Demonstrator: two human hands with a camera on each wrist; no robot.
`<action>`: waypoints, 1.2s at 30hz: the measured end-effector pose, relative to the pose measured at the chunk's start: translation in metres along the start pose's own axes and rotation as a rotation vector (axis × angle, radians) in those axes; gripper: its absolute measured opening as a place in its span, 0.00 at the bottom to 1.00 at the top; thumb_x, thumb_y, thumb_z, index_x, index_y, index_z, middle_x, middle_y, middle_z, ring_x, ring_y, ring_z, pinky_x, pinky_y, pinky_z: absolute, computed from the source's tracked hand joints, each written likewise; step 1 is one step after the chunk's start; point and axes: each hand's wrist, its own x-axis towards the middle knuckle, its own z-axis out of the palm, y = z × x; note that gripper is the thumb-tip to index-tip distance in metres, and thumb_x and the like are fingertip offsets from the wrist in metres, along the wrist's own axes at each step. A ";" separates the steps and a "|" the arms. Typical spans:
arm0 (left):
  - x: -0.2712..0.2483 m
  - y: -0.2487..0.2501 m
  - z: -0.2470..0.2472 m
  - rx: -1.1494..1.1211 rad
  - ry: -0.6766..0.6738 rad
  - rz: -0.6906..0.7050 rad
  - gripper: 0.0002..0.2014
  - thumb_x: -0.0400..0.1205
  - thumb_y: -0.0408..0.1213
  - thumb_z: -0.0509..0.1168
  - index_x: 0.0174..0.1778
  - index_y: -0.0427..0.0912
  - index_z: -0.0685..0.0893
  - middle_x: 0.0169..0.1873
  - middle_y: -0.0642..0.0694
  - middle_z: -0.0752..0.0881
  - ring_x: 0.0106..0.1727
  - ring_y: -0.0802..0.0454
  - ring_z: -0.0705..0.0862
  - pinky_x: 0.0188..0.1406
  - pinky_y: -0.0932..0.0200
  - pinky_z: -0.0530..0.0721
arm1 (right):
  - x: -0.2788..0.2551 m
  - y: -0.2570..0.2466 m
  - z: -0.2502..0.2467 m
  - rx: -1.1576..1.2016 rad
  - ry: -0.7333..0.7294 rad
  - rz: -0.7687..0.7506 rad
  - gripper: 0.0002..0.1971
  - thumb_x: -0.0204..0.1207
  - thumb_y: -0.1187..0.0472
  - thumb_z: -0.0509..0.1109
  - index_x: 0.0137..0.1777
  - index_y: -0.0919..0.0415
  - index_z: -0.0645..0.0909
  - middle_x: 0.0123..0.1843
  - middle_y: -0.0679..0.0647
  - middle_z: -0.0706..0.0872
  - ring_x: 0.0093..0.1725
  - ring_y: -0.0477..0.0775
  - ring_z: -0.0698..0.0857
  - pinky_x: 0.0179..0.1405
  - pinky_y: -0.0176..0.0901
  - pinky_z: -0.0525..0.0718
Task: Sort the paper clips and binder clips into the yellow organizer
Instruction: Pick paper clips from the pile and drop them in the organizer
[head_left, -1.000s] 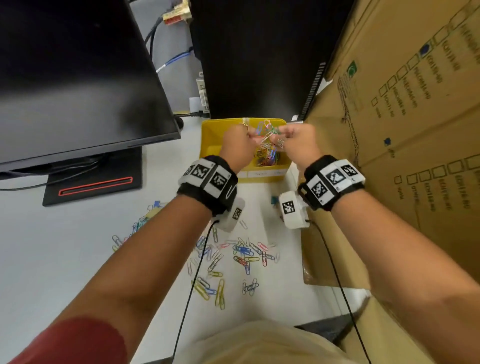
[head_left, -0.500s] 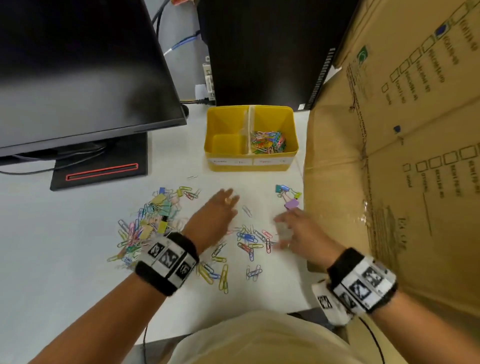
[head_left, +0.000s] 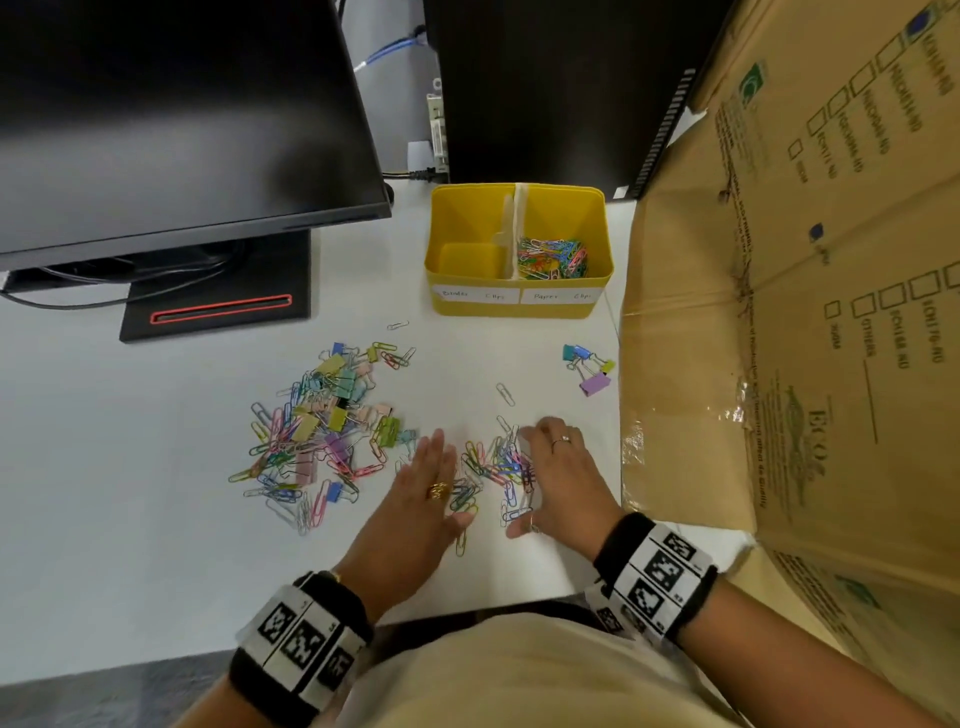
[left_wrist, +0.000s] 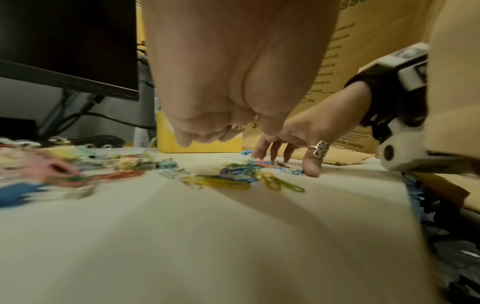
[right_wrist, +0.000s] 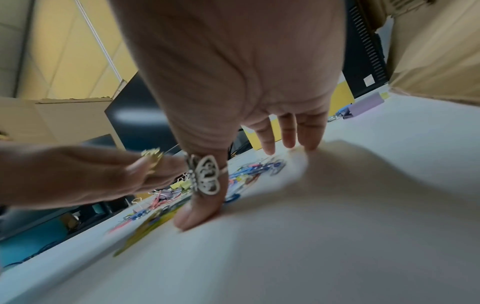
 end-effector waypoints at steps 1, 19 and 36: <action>-0.008 -0.007 0.006 0.000 -0.017 -0.023 0.48 0.67 0.72 0.19 0.74 0.38 0.29 0.74 0.42 0.25 0.77 0.45 0.26 0.78 0.55 0.38 | 0.003 0.001 -0.001 -0.010 -0.024 -0.016 0.61 0.48 0.46 0.84 0.77 0.60 0.53 0.79 0.62 0.56 0.79 0.64 0.54 0.79 0.53 0.61; -0.003 -0.017 0.034 0.213 -0.085 -0.089 0.40 0.81 0.59 0.26 0.78 0.30 0.54 0.79 0.33 0.58 0.79 0.46 0.26 0.72 0.45 0.58 | 0.029 0.013 -0.015 -0.027 -0.167 -0.211 0.62 0.50 0.52 0.85 0.80 0.56 0.48 0.84 0.54 0.51 0.82 0.55 0.51 0.81 0.48 0.56; 0.043 0.023 0.001 0.101 0.119 -0.178 0.22 0.81 0.40 0.63 0.71 0.46 0.67 0.67 0.43 0.67 0.61 0.43 0.71 0.56 0.54 0.78 | 0.030 0.000 -0.013 -0.275 -0.159 -0.231 0.19 0.73 0.78 0.56 0.63 0.65 0.69 0.62 0.65 0.72 0.60 0.65 0.72 0.55 0.51 0.74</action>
